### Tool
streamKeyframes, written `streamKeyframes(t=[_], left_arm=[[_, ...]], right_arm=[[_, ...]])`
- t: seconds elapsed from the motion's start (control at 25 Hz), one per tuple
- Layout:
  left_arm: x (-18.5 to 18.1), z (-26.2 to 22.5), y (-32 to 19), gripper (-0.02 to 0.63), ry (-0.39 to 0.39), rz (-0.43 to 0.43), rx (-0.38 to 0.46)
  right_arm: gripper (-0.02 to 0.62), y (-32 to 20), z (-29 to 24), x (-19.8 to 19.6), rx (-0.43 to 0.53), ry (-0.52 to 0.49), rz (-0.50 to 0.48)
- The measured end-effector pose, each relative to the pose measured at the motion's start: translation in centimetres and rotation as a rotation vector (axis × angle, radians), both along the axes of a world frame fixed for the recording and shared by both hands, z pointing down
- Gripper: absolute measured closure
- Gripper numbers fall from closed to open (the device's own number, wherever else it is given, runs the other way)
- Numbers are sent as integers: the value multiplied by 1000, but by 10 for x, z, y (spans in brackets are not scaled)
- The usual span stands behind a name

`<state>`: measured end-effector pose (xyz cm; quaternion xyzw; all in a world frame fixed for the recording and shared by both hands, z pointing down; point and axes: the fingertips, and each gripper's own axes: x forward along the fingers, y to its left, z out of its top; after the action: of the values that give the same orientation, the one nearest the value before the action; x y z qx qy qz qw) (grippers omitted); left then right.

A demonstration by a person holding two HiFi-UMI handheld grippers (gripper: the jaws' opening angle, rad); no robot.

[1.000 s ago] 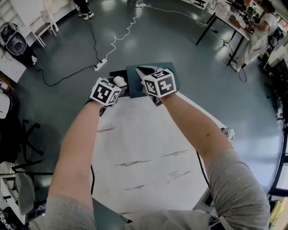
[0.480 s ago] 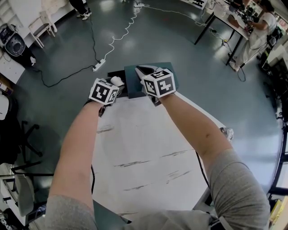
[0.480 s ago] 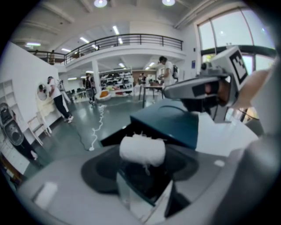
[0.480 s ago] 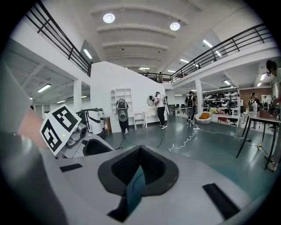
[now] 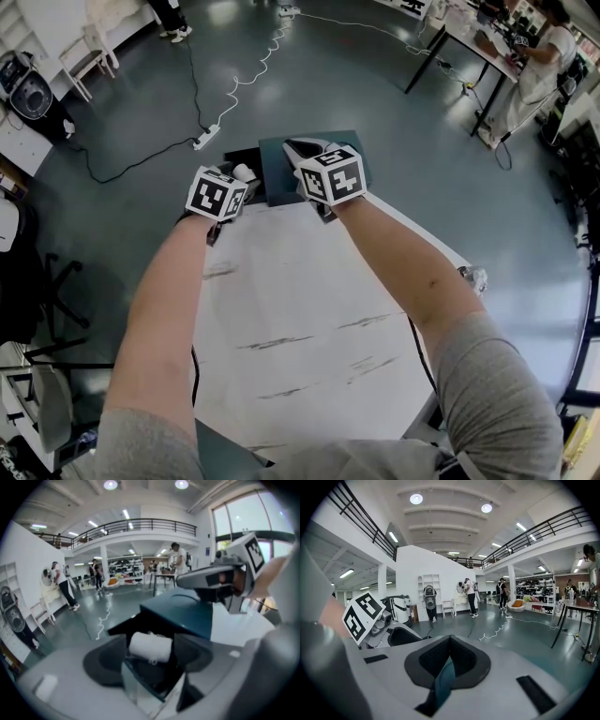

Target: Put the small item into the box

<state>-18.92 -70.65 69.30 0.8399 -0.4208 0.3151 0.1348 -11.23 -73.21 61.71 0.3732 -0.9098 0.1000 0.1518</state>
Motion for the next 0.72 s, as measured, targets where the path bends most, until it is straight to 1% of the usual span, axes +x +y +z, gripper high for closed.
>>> streamKeyframes(t=[0.44,0.72], left_arm=[[-1,-1,3,290,3,-2,-1],[-1,-22,13,290,25,1,24]], right_arm=[[588,1,-2,1,-2,-6,7],[588,7,-15,5,-6,-13,23]])
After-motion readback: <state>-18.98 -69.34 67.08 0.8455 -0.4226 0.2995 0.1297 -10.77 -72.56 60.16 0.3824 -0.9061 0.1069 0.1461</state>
